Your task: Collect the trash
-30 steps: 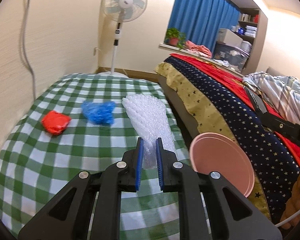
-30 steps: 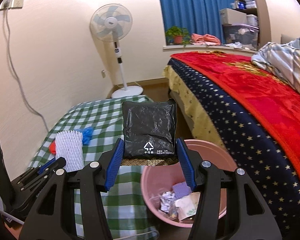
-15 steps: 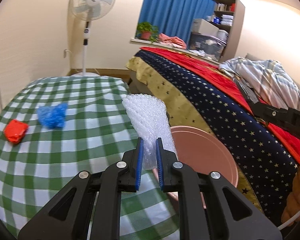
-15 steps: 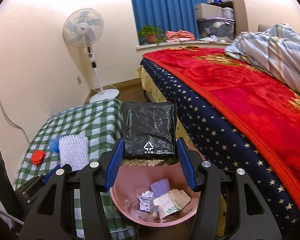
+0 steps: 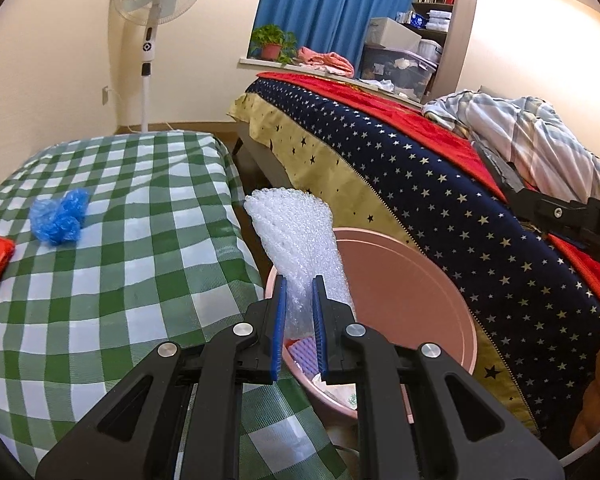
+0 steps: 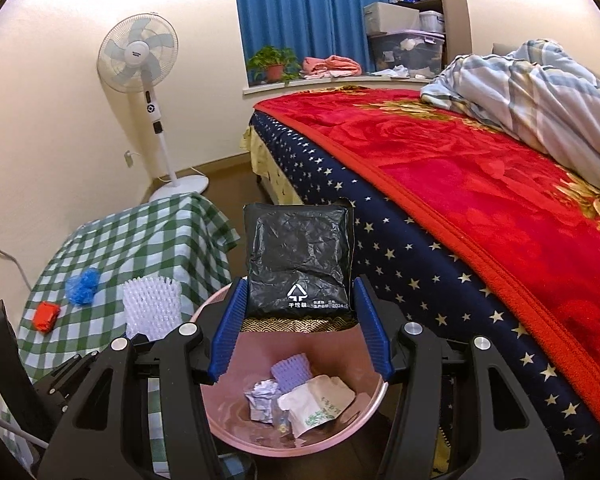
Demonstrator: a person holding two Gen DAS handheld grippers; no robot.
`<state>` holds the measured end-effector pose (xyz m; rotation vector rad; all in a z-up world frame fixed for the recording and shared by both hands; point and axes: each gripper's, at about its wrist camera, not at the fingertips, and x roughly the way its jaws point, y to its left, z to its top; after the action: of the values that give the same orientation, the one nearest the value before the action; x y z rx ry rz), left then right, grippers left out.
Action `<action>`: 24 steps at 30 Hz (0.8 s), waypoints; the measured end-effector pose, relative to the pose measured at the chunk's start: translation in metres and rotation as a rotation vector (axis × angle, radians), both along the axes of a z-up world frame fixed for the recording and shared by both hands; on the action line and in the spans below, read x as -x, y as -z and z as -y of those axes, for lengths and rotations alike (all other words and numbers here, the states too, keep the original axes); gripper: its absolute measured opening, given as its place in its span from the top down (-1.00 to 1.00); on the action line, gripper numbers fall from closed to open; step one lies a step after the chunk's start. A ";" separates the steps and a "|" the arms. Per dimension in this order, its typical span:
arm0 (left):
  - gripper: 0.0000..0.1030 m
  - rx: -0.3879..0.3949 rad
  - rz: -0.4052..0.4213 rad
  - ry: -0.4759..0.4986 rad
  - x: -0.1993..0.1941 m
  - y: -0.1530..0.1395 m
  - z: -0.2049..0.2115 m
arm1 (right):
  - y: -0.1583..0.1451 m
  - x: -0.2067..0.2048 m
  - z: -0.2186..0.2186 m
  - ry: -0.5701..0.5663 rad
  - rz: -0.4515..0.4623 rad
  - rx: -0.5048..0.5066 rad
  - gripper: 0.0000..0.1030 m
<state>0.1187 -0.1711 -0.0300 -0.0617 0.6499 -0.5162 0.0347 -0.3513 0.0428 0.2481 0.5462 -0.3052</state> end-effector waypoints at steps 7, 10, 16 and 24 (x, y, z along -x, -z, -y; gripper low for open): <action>0.75 0.006 -0.016 0.015 -0.006 0.006 0.008 | 0.006 -0.005 0.002 0.004 -0.015 0.008 -0.07; 0.75 0.010 -0.021 0.024 -0.007 0.008 0.011 | 0.006 -0.006 0.002 0.007 -0.015 0.005 -0.07; 0.64 0.031 -0.040 0.047 -0.008 0.009 0.013 | 0.008 -0.006 0.005 0.014 -0.023 -0.007 -0.25; 0.52 0.030 -0.020 0.020 -0.004 0.002 -0.002 | 0.008 -0.003 0.000 0.001 -0.012 -0.006 -0.28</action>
<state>0.1225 -0.1689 -0.0318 -0.0887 0.6629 -0.5455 0.0375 -0.3509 0.0345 0.2527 0.5586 -0.3065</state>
